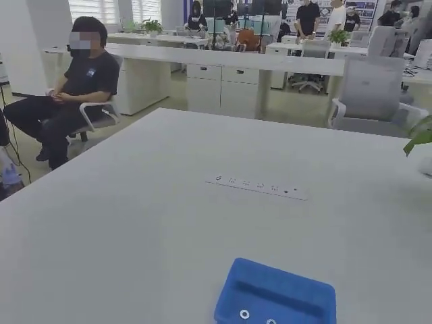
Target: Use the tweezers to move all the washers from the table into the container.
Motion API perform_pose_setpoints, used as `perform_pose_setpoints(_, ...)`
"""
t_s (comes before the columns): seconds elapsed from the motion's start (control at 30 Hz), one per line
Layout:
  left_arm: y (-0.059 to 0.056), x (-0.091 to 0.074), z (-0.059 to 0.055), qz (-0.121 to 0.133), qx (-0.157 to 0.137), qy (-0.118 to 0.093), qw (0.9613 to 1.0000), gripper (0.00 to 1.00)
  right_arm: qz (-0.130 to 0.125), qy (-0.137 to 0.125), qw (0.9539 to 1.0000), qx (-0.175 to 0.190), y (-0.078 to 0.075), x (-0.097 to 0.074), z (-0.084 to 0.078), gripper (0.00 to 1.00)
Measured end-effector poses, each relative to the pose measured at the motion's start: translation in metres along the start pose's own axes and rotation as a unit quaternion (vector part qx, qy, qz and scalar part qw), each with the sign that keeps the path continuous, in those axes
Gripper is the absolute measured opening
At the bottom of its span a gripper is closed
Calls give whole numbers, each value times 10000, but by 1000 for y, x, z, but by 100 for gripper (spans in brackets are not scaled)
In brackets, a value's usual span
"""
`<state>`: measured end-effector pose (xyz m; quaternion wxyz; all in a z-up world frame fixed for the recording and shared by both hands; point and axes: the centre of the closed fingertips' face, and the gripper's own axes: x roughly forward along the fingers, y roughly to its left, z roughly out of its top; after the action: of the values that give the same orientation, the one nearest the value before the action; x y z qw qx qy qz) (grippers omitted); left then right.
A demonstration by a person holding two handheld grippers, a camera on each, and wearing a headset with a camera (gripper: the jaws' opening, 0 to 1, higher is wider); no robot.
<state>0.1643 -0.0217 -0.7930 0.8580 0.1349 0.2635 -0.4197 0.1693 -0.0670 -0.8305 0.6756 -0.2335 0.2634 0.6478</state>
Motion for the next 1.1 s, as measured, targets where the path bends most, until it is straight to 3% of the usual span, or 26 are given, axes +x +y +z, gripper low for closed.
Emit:
perform_pose_setpoints(0.33, -17, 6, 35, -598, 410, -235, 9971, 19, 197, 366, 9970, -652, 15, 10, -1, 3)
perform_pose_setpoints(0.5, -35, 12, 36, -1011, 823, -62, 9914, 18, 223, 475, 9955, -788, 16, 10, -3, 3)
perform_pose_setpoints(0.6, -41, 15, 38, -1094, 1110, -27, 9878, 6, 223, 513, 9949, -843, 16, 10, -3, 3)
perform_pose_setpoints(0.63, -42, 16, 38, -1113, 1075, -33, 9880, 5, 219, 521, 9948, -850, 16, 10, -3, 3)
perform_pose_setpoints(0.8, -44, 22, 38, -1198, 1065, 25, 9871, 1, 223, 571, 9936, -952, 17, 11, -3, 3)
perform_pose_setpoints(1.1, -38, 22, 32, -1225, 1387, 198, 9825, 0, 89, 715, 9919, -1049, 10, 9, -7, 4)
